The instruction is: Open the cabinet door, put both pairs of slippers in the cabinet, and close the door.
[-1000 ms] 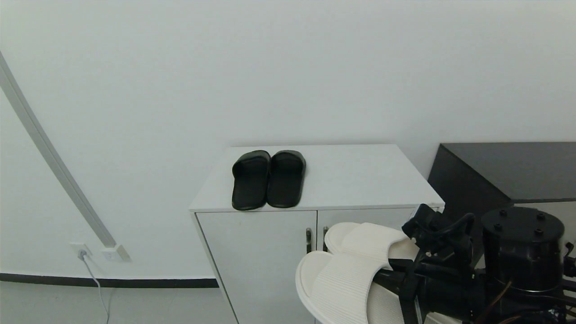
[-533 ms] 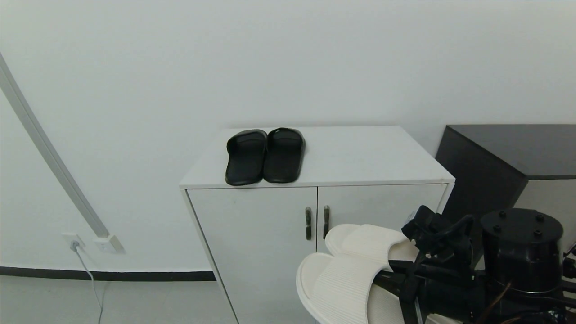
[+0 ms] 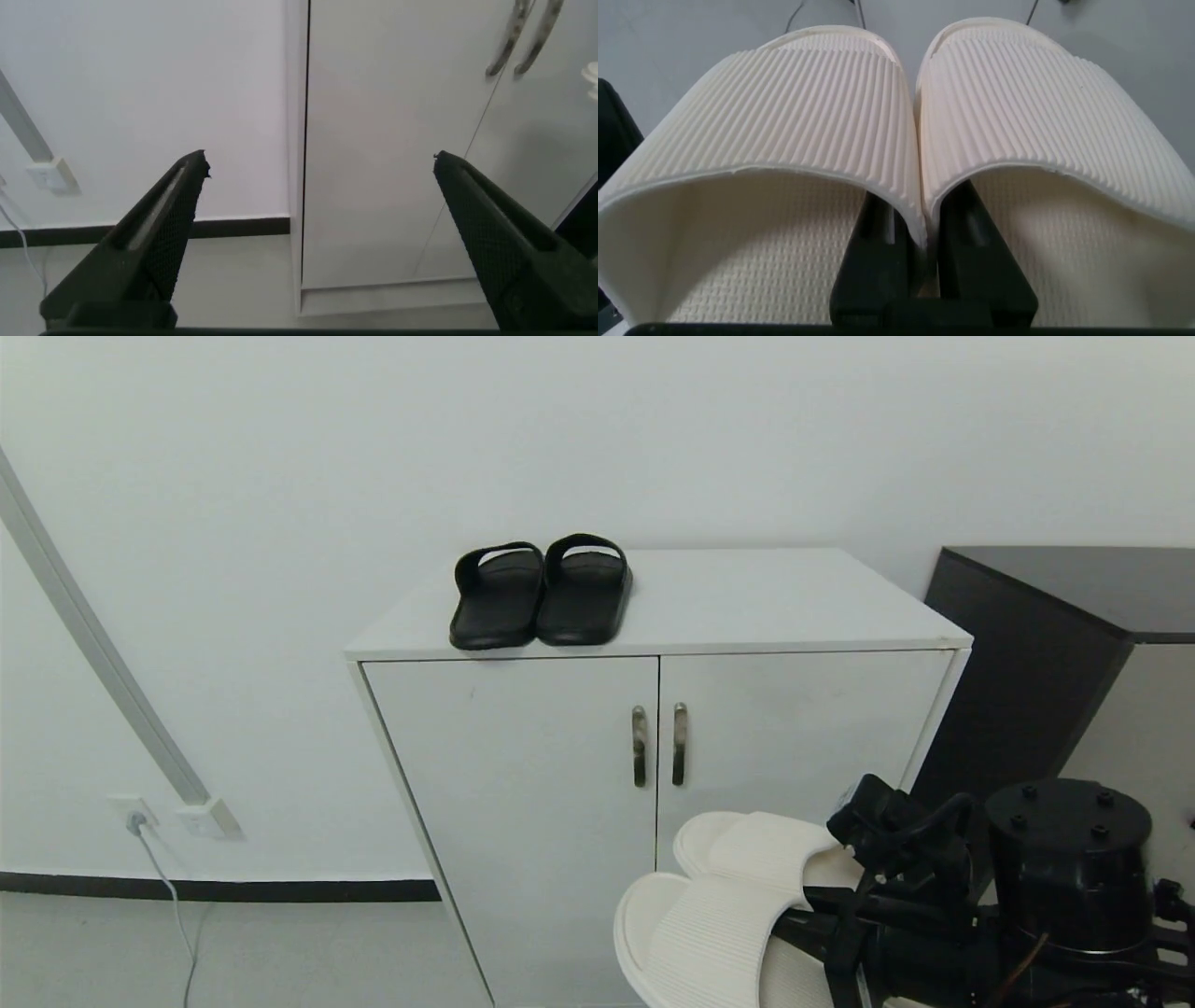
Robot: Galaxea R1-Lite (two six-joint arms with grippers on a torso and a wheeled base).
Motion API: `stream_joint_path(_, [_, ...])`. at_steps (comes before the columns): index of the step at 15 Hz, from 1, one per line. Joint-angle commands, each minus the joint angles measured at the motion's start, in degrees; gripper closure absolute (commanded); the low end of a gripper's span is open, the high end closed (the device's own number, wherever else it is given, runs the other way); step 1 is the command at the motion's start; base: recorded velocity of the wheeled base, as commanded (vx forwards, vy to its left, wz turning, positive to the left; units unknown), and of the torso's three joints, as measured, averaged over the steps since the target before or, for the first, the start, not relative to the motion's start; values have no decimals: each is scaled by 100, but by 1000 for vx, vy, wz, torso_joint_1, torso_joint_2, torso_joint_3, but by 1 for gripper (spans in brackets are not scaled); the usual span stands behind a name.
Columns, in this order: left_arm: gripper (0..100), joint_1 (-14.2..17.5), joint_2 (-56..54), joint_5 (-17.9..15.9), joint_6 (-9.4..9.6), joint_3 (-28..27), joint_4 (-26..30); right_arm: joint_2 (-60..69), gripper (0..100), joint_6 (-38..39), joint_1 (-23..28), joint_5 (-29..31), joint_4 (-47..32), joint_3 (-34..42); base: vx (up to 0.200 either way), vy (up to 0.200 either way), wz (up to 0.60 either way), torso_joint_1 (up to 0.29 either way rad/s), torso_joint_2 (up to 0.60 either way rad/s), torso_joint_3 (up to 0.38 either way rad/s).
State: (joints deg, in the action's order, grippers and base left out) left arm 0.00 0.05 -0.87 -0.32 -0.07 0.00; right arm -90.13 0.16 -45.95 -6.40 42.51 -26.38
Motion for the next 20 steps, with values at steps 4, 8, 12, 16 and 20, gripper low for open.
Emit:
stream_joint_path(4, [0, 9, 4, -1, 5, -1, 0, -102, 100, -7, -11, 7, 223, 124, 0, 0, 0, -139, 470, 330])
stream_joint_path(8, [0, 0, 4, 16, -3, -1, 0, -102, 100, -16, -20, 7, 249, 168, 0, 0, 0, -101, 452, 358])
stream_joint_path(12, [0, 0, 4, 34, -3, -1, 0, -93, 100, -16, -20, 7, 276, 221, 0, 0, 0, -40, 438, 398])
stream_joint_path(16, [0, 9, -5, 34, -3, -19, -9, -102, 100, -16, -46, 7, 416, 309, 0, 0, 0, -2, 46, 41])
stream_joint_path(20, [0, 9, 180, 210, -232, -678, 53, -93, 100, -16, -64, 7, 425, 335, 0, 0, 0, 0, 0, 0])
